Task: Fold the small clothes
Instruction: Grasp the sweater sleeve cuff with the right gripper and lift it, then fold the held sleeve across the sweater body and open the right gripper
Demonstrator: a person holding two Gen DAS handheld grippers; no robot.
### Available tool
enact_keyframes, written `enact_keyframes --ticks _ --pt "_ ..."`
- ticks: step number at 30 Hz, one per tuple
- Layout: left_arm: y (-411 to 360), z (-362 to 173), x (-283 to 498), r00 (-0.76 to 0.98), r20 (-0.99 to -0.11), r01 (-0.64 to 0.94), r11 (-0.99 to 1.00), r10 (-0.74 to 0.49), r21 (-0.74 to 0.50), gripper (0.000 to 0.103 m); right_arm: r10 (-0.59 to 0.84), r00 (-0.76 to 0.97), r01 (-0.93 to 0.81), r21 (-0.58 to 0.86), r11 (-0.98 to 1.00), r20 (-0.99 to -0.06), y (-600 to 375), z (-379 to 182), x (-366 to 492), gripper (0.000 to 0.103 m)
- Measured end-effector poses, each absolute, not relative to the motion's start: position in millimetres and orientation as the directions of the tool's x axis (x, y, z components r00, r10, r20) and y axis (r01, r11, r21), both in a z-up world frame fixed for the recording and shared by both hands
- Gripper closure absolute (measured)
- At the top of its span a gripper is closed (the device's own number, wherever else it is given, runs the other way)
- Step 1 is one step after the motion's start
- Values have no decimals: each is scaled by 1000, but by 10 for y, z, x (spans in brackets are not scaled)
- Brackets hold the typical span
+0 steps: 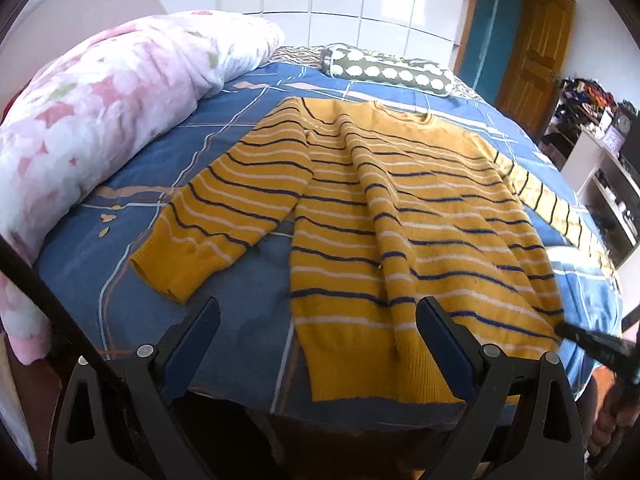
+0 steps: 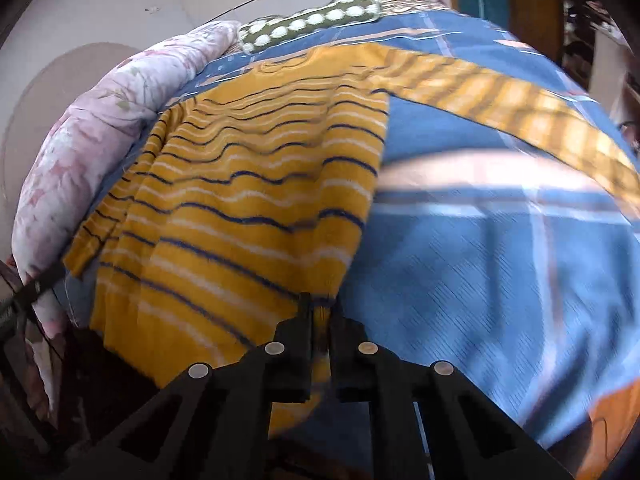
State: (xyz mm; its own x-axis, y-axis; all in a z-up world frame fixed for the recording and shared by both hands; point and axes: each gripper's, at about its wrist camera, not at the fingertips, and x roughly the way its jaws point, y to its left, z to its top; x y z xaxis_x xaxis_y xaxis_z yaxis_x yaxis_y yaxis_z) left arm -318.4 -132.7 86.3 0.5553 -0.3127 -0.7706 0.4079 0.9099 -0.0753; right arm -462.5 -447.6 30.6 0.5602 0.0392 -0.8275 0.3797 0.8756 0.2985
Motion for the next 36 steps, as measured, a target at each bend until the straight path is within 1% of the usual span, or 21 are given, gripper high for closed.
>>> enact_keyframes --ticks 1,3,4,7,8,9,11,13,17,20,23,25,26,27,28,32,36 --pt "-1348 834 -3169 545 -777 411 908 -314 -79 5 50 546 381 301 874 -836 -4496 254 -4682 99" --pt "-1375 787 -3152 517 -793 414 905 -323 -98 5 73 560 385 338 859 -825 -4584 236 -4778 99" --pt "-1382 779 -3160 511 -795 417 903 -328 -105 5 72 589 400 368 839 -805 -4687 285 -4848 99" --pt "-1400 788 -3201 524 -789 421 903 -320 -86 5 -2 689 486 459 744 -725 -5170 493 -5073 98" --pt "-1395 789 -3210 530 -787 418 905 -317 -83 5 -26 712 509 491 707 -702 -5349 534 -5132 93" --pt "-1389 786 -3204 528 -787 415 906 -318 -87 5 -69 733 543 521 658 -677 -5599 550 -5202 82" --pt "-1387 768 -3192 519 -793 409 907 -319 -97 5 -148 727 607 528 594 -670 -5923 518 -5266 69" --pt "-1406 744 -3182 513 -801 409 908 -309 -88 5 -196 701 666 532 522 -685 -6252 421 -5288 69" --pt "-1442 726 -3182 514 -807 411 909 -292 -67 5 -269 624 757 482 442 -734 -6592 301 -5299 69" --pt "-1483 697 -3170 509 -814 410 910 -280 -56 5 -294 616 777 504 376 -730 -6777 267 -5358 64" --pt "-1544 664 -3162 499 -823 414 909 -272 -49 5 -309 625 778 541 319 -717 -6964 247 -5401 63" --pt "-1574 652 -3170 495 -826 422 906 -270 -44 5 -322 626 779 555 291 -710 -7143 207 -5533 63" --pt "-1589 652 -3178 493 -827 428 903 -269 -39 5 -317 630 776 564 283 -709 -7211 213 -5533 75" --pt "-1597 658 -3182 493 -827 432 901 -270 -36 5 -315 632 774 568 278 -708 -7288 235 -5540 91" --pt "-1603 670 -3185 496 -825 435 900 -271 -34 5 -335 630 777 569 270 -701 -7371 288 -5575 98" --pt "-1561 729 -3134 515 -811 421 906 -276 -41 5 -459 572 817 520 249 -680 -7648 675 -5767 98" --pt "-1448 764 -3060 517 -804 400 913 -293 -76 5 -522 483 876 385 292 -703 -7771 967 -5531 98"
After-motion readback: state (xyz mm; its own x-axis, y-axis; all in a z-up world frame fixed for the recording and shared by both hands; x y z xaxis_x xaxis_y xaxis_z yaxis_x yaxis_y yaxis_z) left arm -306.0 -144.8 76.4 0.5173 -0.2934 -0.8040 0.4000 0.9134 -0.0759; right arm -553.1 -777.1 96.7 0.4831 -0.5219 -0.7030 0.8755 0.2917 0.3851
